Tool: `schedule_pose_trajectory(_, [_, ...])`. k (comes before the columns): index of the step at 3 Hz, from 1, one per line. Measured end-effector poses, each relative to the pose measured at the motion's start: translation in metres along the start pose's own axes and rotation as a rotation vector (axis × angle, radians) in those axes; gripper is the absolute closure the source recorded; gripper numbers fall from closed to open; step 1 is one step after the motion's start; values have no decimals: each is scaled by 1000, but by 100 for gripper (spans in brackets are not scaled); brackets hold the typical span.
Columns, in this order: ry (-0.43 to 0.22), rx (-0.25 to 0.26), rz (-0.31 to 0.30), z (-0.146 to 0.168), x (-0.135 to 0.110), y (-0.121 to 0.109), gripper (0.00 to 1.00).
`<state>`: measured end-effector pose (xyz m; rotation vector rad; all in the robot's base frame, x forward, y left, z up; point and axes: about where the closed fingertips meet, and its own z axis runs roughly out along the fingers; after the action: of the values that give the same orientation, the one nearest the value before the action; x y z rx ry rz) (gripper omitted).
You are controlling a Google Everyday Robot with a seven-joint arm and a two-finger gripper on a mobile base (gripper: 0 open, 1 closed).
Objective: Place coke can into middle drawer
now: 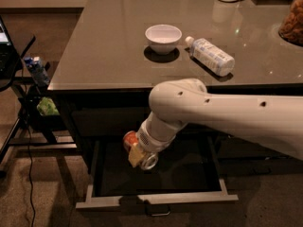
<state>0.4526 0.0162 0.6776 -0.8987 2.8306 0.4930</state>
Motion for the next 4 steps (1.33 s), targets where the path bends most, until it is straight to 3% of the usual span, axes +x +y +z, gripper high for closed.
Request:
schedule_pose_trajectory(1, [3,-31,50,42,4,-14,100])
schedule_pose_trajectory(2, [3,-31,50,42,4,-14,100])
schedule_pose_trajectory(4, [29,-63,157,109,20,-27,100])
